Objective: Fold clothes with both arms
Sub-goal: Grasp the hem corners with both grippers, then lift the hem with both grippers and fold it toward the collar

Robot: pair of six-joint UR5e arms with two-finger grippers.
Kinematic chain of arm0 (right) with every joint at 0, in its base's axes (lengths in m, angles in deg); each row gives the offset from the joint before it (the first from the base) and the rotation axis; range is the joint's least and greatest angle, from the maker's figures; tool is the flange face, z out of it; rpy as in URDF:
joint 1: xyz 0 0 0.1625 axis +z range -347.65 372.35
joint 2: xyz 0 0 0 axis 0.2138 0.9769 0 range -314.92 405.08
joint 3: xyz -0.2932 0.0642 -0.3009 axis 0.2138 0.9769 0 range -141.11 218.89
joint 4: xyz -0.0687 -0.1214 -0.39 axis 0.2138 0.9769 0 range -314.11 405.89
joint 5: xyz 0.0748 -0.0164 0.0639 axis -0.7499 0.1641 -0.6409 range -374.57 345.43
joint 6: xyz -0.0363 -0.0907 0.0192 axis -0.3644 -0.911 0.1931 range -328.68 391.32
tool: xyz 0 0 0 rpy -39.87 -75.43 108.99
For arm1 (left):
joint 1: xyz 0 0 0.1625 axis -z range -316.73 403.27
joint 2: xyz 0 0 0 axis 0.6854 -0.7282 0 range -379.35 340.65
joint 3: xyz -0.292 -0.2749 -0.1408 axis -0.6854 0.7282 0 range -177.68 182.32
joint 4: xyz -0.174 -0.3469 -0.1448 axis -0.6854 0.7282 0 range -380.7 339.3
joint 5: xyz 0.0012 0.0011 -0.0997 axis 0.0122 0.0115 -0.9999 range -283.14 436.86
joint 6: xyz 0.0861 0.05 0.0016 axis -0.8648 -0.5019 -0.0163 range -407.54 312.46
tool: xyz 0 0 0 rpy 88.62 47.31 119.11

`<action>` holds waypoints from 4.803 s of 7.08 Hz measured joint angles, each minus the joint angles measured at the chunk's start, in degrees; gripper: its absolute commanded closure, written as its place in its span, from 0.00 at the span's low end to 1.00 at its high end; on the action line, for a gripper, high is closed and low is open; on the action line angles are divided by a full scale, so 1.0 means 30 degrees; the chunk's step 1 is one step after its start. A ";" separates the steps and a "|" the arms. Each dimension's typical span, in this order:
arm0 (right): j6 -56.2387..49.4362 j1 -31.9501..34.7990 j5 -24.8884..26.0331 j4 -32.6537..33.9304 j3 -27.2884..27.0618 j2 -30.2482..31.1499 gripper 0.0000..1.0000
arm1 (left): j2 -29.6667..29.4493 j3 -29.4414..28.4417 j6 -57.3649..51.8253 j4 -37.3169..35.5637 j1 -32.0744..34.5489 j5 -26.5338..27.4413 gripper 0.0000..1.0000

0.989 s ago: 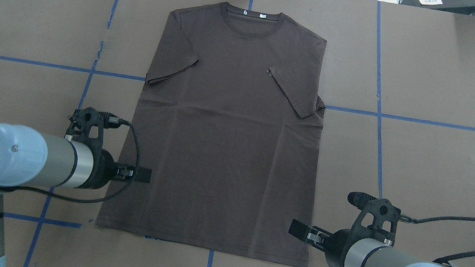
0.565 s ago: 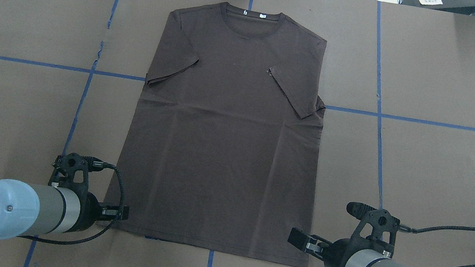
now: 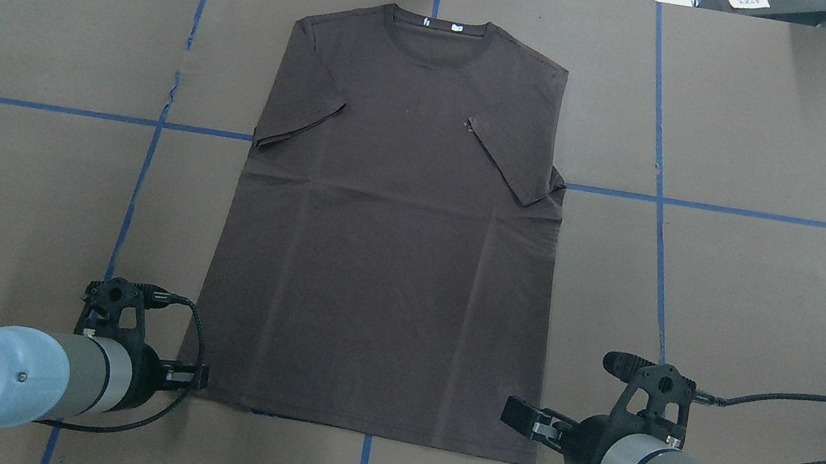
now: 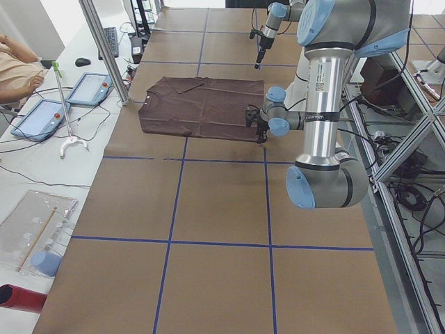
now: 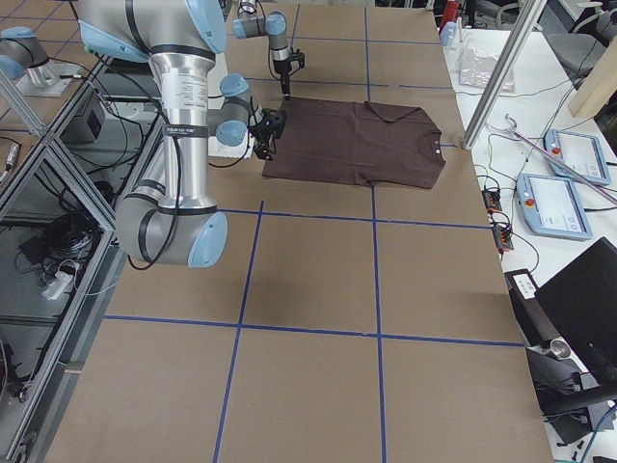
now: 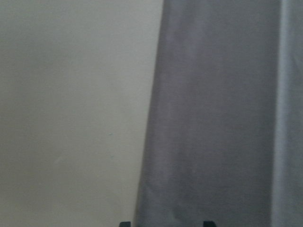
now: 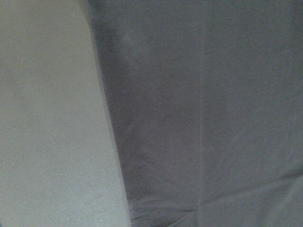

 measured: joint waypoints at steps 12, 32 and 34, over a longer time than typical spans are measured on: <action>0.0584 -0.2495 0.3324 0.2251 0.1252 -0.0259 0.25 | -0.0203 0.0642 0.0000 -0.0109 -0.0310 -0.0096 1.00; 0.1429 -0.2683 0.3359 0.2778 0.2342 -0.1540 1.00 | -0.0248 0.2093 -0.0021 -0.0788 -0.0309 -0.0313 1.00; 0.1404 -0.2593 0.2297 0.6140 -0.1991 -0.1340 1.00 | -0.1164 0.6529 -0.0028 -0.5954 -0.0249 -0.1948 1.00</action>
